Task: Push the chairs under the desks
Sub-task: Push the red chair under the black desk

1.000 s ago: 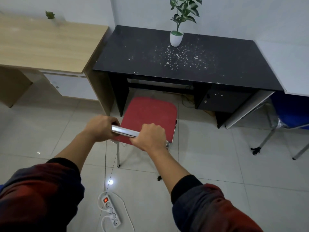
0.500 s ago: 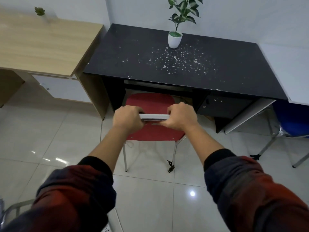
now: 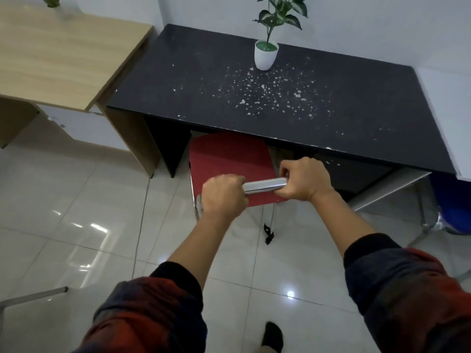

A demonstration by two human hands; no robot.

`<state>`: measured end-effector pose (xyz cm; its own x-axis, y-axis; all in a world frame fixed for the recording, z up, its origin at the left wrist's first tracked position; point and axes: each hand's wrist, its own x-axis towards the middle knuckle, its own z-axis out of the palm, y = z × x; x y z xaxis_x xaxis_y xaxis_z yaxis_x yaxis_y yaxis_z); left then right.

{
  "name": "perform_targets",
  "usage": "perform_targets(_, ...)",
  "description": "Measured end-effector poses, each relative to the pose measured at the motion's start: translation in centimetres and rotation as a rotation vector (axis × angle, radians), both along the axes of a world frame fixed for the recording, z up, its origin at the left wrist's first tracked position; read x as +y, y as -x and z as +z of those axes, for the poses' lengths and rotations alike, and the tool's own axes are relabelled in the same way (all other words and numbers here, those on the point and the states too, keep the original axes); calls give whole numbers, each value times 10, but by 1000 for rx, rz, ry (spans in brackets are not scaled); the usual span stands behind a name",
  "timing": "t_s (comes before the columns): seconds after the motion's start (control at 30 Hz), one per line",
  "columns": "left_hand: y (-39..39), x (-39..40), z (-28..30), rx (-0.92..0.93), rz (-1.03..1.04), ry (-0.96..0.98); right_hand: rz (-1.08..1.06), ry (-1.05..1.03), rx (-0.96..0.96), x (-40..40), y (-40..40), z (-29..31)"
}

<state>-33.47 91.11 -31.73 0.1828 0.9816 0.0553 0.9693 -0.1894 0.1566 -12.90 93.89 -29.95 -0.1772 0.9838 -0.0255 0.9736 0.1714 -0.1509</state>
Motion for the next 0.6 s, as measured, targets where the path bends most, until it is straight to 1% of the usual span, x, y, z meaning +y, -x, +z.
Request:
perform_targets(0.07,-2,11,1,-14,18,7,30,2,-24,12,-2,-1)
perform_targets(0.2,27,40,4,-12,65,43,33,45,-45,31,25,-4)
perform_targets(0.3,48,48,5,-98,20,113,-14,96,-68,28,43,-9)
perform_targets(0.43,58,47,5,-217,-59,97,1,145,-92,22,48,-1)
perform_targets(0.53,68,50,3,-275,-66,90,20,200,-30,18,53,3)
perform_targets(0.6,79,51,2,-275,-53,100,15,218,19,13,62,5)
